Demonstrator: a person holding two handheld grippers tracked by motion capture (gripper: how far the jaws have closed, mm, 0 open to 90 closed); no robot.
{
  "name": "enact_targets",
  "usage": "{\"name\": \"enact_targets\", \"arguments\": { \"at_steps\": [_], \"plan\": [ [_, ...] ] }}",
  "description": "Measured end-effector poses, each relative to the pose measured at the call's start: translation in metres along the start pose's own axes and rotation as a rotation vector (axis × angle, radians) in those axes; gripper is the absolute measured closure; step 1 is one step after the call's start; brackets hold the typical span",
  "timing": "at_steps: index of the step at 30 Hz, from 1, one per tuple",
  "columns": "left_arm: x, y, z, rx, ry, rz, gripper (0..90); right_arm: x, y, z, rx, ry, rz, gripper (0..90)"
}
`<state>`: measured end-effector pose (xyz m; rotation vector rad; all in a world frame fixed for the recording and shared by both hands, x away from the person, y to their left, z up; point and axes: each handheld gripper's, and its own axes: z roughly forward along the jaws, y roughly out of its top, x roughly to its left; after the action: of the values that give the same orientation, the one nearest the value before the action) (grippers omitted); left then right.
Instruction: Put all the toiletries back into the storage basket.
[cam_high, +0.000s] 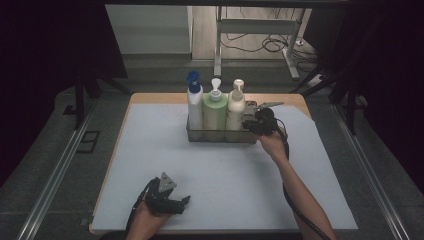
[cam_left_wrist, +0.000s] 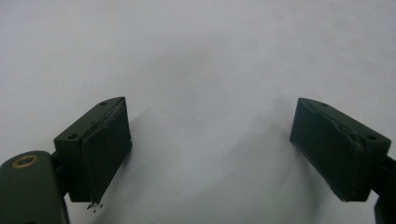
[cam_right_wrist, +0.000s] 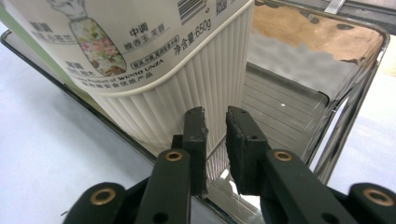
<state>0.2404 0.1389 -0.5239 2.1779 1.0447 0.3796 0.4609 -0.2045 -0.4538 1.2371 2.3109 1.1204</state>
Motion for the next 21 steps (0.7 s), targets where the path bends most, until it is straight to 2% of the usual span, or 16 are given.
{"name": "enact_targets", "arguments": {
  "at_steps": [9, 15, 21],
  "plan": [
    [0.0, 0.0, 0.0, -0.001, 0.0, 0.0, 12.1, 0.004, -0.001, -0.008, 0.011, -0.045, -0.057, 60.8],
    [0.0, 0.0, 0.0, -0.001, 0.0, 0.0, 12.1, 0.005, -0.001, -0.016, 0.01, -0.056, -0.076, 53.8],
    [0.0, 0.0, 0.0, -0.001, 0.001, 0.0, 12.1, 0.007, -0.003, -0.026, 0.011, -0.049, -0.093, 42.8]
  ]
}}
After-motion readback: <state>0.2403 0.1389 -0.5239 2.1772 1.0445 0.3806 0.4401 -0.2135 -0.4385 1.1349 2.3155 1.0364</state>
